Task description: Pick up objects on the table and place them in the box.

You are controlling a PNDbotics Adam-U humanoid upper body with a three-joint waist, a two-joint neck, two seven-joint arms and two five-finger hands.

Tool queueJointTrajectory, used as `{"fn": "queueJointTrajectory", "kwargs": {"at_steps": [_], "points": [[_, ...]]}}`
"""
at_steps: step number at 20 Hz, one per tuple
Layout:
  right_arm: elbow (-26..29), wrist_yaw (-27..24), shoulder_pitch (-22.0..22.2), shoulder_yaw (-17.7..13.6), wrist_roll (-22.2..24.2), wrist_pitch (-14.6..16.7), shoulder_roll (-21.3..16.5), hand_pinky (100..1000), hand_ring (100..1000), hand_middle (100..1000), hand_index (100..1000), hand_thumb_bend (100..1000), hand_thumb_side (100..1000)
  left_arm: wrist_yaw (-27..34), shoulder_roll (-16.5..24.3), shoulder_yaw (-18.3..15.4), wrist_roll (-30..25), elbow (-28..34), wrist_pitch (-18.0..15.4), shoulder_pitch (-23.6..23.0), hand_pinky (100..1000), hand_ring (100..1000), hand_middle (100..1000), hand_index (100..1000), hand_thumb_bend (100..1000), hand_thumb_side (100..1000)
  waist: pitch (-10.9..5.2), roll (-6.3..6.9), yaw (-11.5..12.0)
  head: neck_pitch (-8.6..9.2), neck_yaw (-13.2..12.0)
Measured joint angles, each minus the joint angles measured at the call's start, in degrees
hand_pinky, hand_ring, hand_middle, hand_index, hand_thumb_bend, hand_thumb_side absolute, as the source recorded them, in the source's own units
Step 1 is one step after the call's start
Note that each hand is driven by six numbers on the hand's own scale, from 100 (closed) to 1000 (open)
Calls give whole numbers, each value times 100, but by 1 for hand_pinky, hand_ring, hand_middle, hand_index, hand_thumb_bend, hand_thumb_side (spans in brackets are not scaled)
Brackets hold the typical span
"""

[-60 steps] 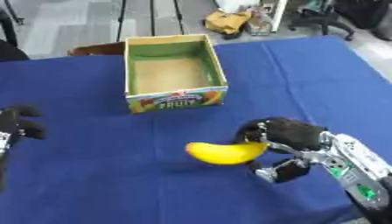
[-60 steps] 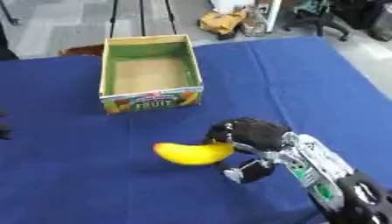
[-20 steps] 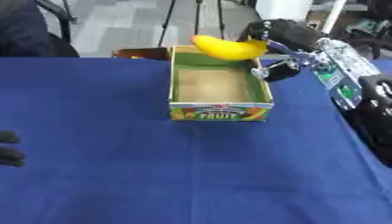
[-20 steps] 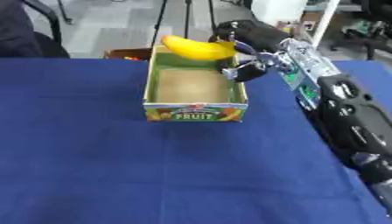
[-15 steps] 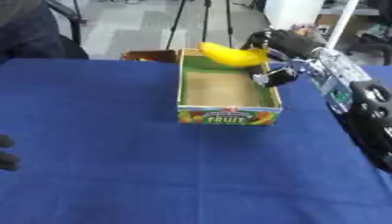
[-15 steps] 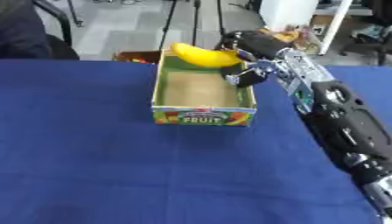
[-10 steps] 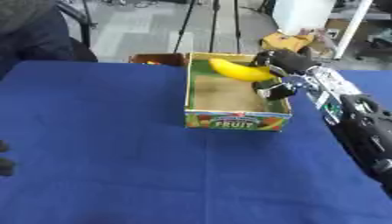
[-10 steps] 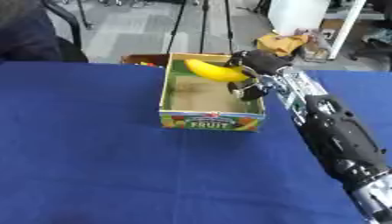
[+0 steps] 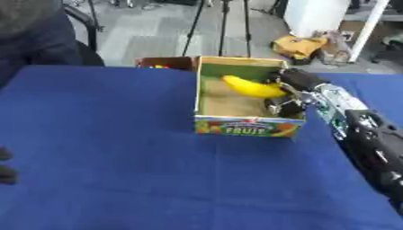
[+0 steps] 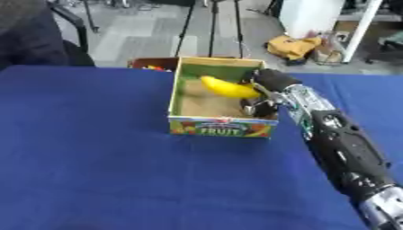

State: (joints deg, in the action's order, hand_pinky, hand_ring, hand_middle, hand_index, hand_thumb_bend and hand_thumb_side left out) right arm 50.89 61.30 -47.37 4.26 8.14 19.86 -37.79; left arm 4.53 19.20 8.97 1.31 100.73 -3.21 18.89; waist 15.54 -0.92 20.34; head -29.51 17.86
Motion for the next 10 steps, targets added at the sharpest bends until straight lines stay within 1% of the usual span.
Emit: {"fn": "queueJointTrajectory", "kwargs": {"at_steps": [1, 3, 10], "points": [[-41, 36, 0, 1, -2, 21, 25, 715, 823, 766, 748, 100, 297, 1, 0, 0, -1, 0, 0, 3, 543, 546, 618, 716, 569, 820, 2, 1, -10, 17, 15], [-100, 92, 0, 1, -14, 52, 45, 714, 823, 767, 790, 100, 298, 1, -1, 0, -3, 0, -1, 9, 543, 546, 618, 716, 569, 820, 2, 5, -21, 42, 41], [-139, 182, -3, 1, -65, 128, 61, 714, 822, 768, 850, 100, 286, 1, -1, 0, -3, 0, -2, 17, 543, 546, 618, 716, 571, 821, 2, -6, -57, 82, 91]]}}
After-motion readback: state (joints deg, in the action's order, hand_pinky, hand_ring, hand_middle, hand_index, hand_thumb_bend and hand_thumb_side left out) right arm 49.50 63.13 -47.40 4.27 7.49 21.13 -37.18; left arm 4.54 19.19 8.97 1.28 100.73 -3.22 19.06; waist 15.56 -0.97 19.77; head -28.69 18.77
